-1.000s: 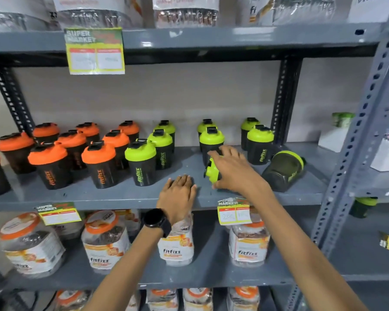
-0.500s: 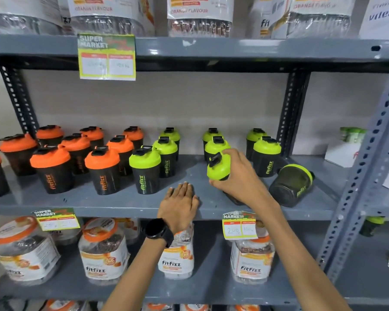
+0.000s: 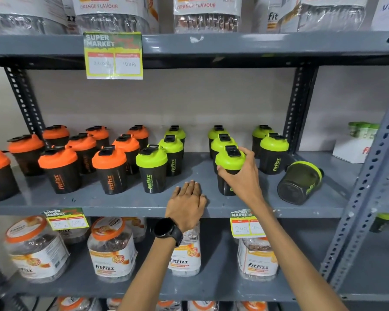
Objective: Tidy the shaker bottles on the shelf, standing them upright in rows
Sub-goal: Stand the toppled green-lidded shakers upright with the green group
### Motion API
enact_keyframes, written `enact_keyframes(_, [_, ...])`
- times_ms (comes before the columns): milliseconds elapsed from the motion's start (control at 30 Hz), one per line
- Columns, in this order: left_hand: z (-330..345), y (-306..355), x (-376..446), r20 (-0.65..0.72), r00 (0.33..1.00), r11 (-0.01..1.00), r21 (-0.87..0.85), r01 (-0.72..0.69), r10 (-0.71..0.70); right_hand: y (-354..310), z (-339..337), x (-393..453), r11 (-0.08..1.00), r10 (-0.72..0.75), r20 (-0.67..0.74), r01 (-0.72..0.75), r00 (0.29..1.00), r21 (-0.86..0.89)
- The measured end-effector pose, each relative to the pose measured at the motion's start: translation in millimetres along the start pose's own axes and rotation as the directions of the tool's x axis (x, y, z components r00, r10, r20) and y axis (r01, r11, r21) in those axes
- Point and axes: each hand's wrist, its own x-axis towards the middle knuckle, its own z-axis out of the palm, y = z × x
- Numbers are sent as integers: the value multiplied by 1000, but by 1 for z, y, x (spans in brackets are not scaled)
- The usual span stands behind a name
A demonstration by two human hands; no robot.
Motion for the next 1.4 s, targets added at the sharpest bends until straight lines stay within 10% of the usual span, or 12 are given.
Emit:
enact_keyframes(200, [-2,-1,-1,6,1000,1000,-1,-6,6,-4,-19,-13,994,-63,51,67,997,-90])
enact_keyframes(367, [0,-1,4,62,998,1000,-21,12,-10,-6,-84,-24,966,-236,-383,174,893,-190])
enact_keyframes(600, [-3,4,24,146,989,996,-84,21,-9,35,-147,9,731,455,-272,-531,848,-430])
enact_keyframes(767, [-1,5,32,170,985,995,-96,42,-26,71,-150,27,739,637,-45,-626,770,-247])
enact_keyframes(1167, [-1,9,27,112,993,994,-89,56,-46,62,-121,1,927,372,-253,-346,893,143])
enact_keyframes(1400, [3,7,27,100,994,995,-84,60,-51,54,-102,-2,995,-53,-389,15,920,-98])
